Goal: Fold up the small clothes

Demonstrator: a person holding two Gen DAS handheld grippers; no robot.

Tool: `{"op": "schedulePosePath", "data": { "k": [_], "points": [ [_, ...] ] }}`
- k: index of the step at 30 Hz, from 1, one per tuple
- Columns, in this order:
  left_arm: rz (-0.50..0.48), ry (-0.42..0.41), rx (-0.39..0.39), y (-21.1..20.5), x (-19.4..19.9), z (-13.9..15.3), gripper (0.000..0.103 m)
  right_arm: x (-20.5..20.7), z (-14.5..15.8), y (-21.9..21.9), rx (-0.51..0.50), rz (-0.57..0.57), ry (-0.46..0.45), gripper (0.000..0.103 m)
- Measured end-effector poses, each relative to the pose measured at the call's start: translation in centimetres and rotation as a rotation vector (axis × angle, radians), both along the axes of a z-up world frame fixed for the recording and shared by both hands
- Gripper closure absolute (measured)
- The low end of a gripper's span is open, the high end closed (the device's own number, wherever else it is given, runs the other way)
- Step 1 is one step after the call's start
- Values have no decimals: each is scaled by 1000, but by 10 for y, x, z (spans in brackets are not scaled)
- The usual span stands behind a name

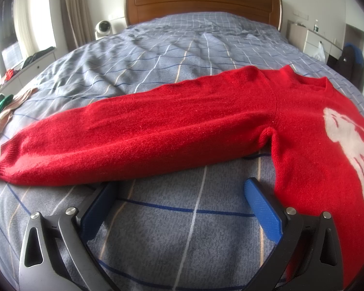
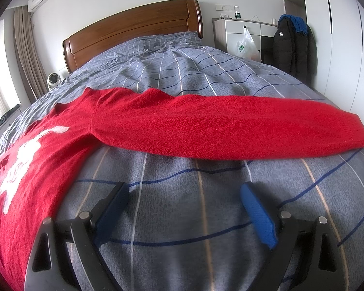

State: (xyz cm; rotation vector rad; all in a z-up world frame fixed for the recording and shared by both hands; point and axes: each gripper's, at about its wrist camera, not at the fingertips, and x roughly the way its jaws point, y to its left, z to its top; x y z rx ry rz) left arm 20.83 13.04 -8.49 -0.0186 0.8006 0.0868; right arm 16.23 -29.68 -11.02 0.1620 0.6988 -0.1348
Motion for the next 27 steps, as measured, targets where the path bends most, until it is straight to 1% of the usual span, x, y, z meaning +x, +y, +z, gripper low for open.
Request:
{"op": "schedulePosePath", "data": {
  "k": [11, 14, 18, 20, 22, 23, 25, 27],
  "points": [
    [1, -1, 6, -1, 2, 0, 0, 0, -1, 0, 0, 1, 0, 11],
    [-5, 2, -23, 1, 3, 0, 0, 0, -1, 0, -1, 0, 0, 10],
    [-80, 15, -45, 3, -3, 3, 0, 0, -1, 0, 0, 0, -1, 10],
    [-95, 16, -73, 4, -8, 4, 0, 0, -1, 0, 0, 0, -1, 10],
    [-72, 24, -106, 5, -13, 6, 0, 0, -1, 0, -1, 0, -1, 10],
    [-53, 42, -111, 4, -15, 6, 0, 0, -1, 0, 0, 0, -1, 10],
    [-17, 64, -102, 0, -17, 6, 0, 0, -1, 0, 0, 0, -1, 10],
    [-6, 56, -62, -6, -20, 5, 0, 0, -1, 0, 0, 0, -1, 10]
  ]
}}
